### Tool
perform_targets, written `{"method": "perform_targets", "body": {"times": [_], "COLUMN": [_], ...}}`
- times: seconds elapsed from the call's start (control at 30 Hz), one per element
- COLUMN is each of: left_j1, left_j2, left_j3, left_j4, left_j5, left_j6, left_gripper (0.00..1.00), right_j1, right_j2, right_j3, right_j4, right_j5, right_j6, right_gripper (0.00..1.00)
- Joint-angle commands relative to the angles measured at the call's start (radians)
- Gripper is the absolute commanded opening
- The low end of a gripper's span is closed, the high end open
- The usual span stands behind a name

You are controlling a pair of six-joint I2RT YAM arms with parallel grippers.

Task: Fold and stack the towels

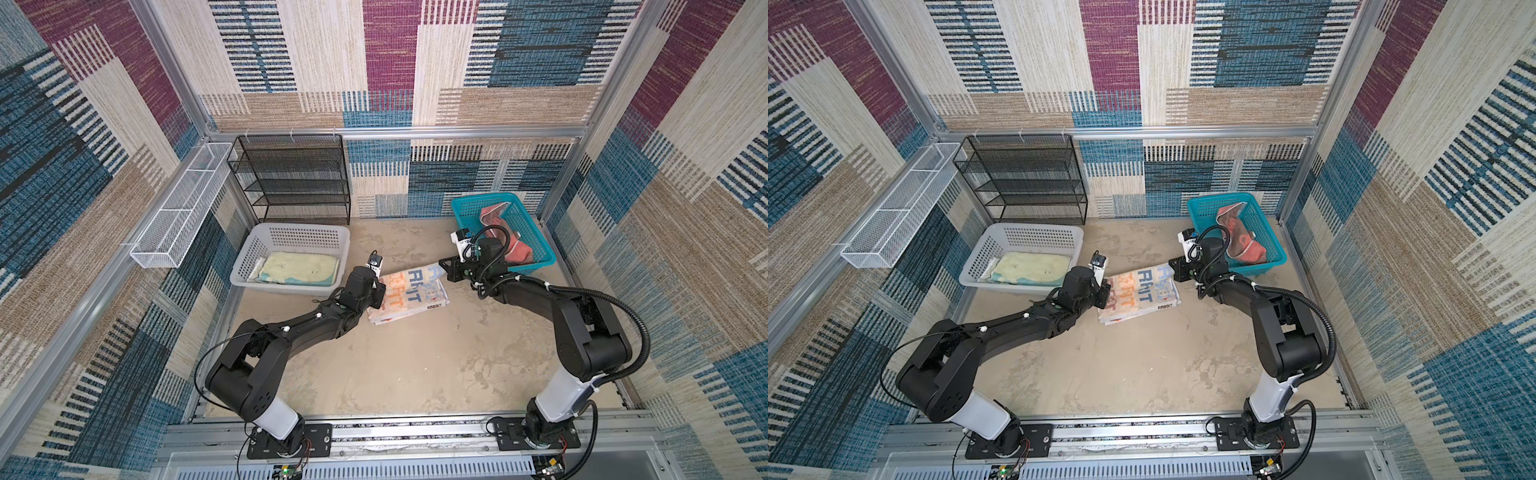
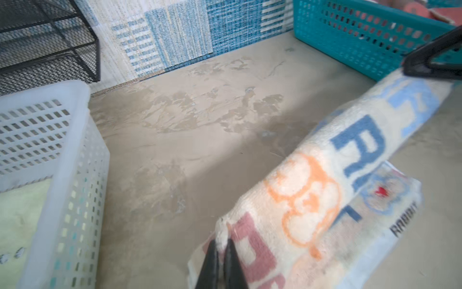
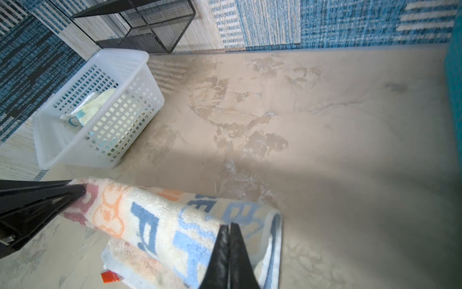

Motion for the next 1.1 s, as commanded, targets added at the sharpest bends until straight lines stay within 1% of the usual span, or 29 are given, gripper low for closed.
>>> {"method": "perform_targets", "body": {"times": [0.0, 0.13, 0.27, 0.43, 0.47, 0.57, 0.63, 0.77, 0.93, 1.0, 1.07], "left_j1": [-0.032, -0.059, -0.067, -0.073, -0.076, -0.089, -0.103, -0.123, -0.129, -0.130, -0.129], "left_j2": [-0.030, -0.025, 0.012, 0.067, 0.071, 0.061, 0.038, -0.028, -0.131, -0.175, -0.216], "left_j3": [-0.049, -0.086, -0.102, -0.107, -0.111, -0.136, -0.161, -0.213, -0.260, -0.283, -0.302], "left_j4": [0.056, 0.062, 0.074, 0.086, 0.090, 0.106, 0.119, 0.122, 0.055, 0.034, 0.015], "left_j5": [-0.028, -0.055, -0.064, -0.091, -0.091, -0.099, -0.120, -0.135, -0.131, -0.120, -0.102], "left_j6": [-0.010, -0.041, -0.070, -0.105, -0.110, -0.116, -0.119, -0.128, -0.178, -0.199, -0.214], "left_gripper": [0.00, 0.00, 0.00, 0.00, 0.06, 0.29, 0.38, 0.48, 0.53, 0.59, 0.60], "right_j1": [-0.002, -0.001, -0.001, 0.001, 0.001, 0.001, 0.001, 0.000, 0.000, 0.000, 0.000], "right_j2": [-0.035, -0.048, -0.028, -0.001, 0.002, -0.001, -0.011, -0.047, -0.125, -0.158, -0.190], "right_j3": [-0.045, -0.086, -0.105, -0.135, -0.140, -0.159, -0.172, -0.204, -0.256, -0.274, -0.285], "right_j4": [0.032, 0.006, -0.028, -0.028, -0.030, -0.027, -0.027, -0.035, -0.051, -0.053, -0.058], "right_j5": [0.006, 0.013, 0.016, 0.010, 0.011, 0.017, 0.021, 0.020, 0.048, 0.054, 0.055], "right_j6": [0.005, 0.021, 0.040, 0.063, 0.066, 0.065, 0.062, 0.059, 0.069, 0.077, 0.084], "right_gripper": [0.00, 0.00, 0.00, 0.00, 0.00, 0.05, 0.09, 0.16, 0.26, 0.31, 0.34]}}
